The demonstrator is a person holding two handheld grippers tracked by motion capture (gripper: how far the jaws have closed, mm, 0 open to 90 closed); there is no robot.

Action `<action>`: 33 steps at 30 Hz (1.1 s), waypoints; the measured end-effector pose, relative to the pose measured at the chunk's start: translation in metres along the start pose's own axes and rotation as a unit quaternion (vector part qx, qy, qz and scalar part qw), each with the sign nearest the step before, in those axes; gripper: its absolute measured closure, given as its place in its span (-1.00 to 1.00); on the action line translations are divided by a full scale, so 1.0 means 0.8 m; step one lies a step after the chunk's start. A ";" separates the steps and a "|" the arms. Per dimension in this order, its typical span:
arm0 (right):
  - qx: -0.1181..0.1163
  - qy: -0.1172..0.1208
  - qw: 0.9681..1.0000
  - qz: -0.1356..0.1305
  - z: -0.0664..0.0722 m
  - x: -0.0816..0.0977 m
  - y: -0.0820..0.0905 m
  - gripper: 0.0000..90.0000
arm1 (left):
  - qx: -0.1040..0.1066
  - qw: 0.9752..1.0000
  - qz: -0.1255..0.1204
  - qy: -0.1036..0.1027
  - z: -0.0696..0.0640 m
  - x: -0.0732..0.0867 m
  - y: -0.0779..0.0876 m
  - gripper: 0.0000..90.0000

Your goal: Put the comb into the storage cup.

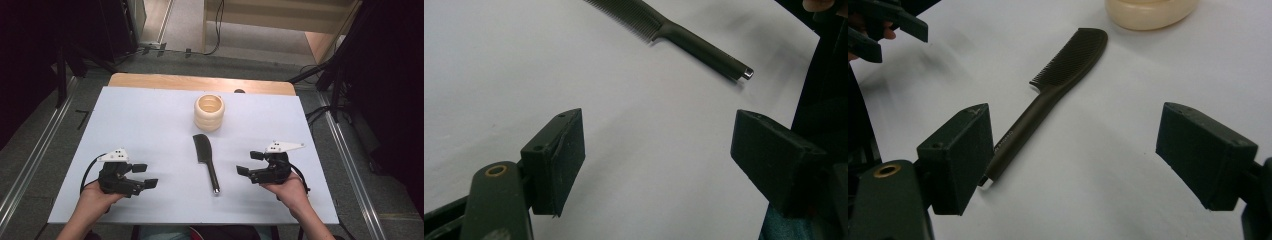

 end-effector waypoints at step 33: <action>-0.026 0.025 0.999 0.004 0.028 -0.030 -0.060 -0.69 | -0.002 1.000 0.002 0.001 0.001 0.000 0.000 -0.50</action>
Point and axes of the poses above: each handheld gripper's, and its own axes: y roughly backward along the jaws, x roughly out of its underside, z roughly to its left, the point moved 4 cm from there along -y, roughly forward along the jaws, and after that the axes turned 7 degrees about -z, right-handed, at the moved point
